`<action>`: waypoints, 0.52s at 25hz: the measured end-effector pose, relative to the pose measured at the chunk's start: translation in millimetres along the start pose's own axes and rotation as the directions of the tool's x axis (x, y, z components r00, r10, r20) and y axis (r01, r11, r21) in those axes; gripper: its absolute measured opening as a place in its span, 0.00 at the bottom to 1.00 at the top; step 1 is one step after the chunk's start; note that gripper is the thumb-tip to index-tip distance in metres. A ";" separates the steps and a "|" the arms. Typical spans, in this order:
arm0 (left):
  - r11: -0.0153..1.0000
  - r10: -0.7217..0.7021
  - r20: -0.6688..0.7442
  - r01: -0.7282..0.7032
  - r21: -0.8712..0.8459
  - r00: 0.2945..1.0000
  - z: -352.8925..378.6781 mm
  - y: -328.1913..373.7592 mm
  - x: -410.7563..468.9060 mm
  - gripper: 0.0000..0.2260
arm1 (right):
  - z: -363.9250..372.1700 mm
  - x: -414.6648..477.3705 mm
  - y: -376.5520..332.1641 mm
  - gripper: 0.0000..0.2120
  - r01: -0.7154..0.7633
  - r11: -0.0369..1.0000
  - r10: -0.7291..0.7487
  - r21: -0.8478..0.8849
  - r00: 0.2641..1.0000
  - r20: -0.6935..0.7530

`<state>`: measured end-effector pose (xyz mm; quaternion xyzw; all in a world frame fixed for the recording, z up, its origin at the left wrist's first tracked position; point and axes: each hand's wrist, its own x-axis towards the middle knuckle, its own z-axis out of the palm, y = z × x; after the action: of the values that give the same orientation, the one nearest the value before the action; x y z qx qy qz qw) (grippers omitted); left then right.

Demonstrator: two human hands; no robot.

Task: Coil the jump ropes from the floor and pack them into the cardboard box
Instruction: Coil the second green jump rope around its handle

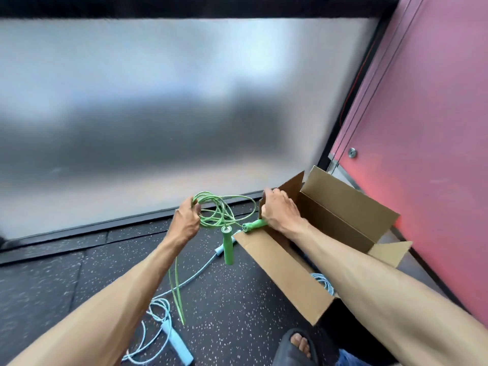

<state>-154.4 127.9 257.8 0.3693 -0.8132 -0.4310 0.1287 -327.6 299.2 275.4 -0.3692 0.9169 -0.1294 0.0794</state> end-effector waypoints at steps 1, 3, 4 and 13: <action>1.000 0.026 0.008 -0.026 0.003 1.000 -7.4 7.3 -7.0 0.09 | -6.9 -6.0 -20.7 0.15 0.077 0.995 -0.080 0.059 0.996 0.045; 0.996 0.083 -0.007 -0.082 0.033 0.997 -41.4 30.4 -35.4 0.08 | -33.8 -31.4 -70.5 0.19 0.186 0.961 -0.210 0.203 0.972 0.106; 0.993 0.112 -0.023 -0.112 0.030 0.993 -55.4 40.1 -45.3 0.08 | -46.4 -41.5 -90.5 0.18 0.214 0.943 -0.254 0.256 0.958 0.135; 0.956 0.215 -0.158 -0.241 -0.170 0.964 -157.7 40.9 -122.6 0.08 | -101.5 -92.5 -188.2 0.10 0.117 0.839 -0.359 0.531 0.853 0.379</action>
<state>-6.1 134.1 397.6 0.2882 -0.7953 -0.4613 0.2676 -162.5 251.3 432.6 -0.4712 0.7524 -0.2741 0.3699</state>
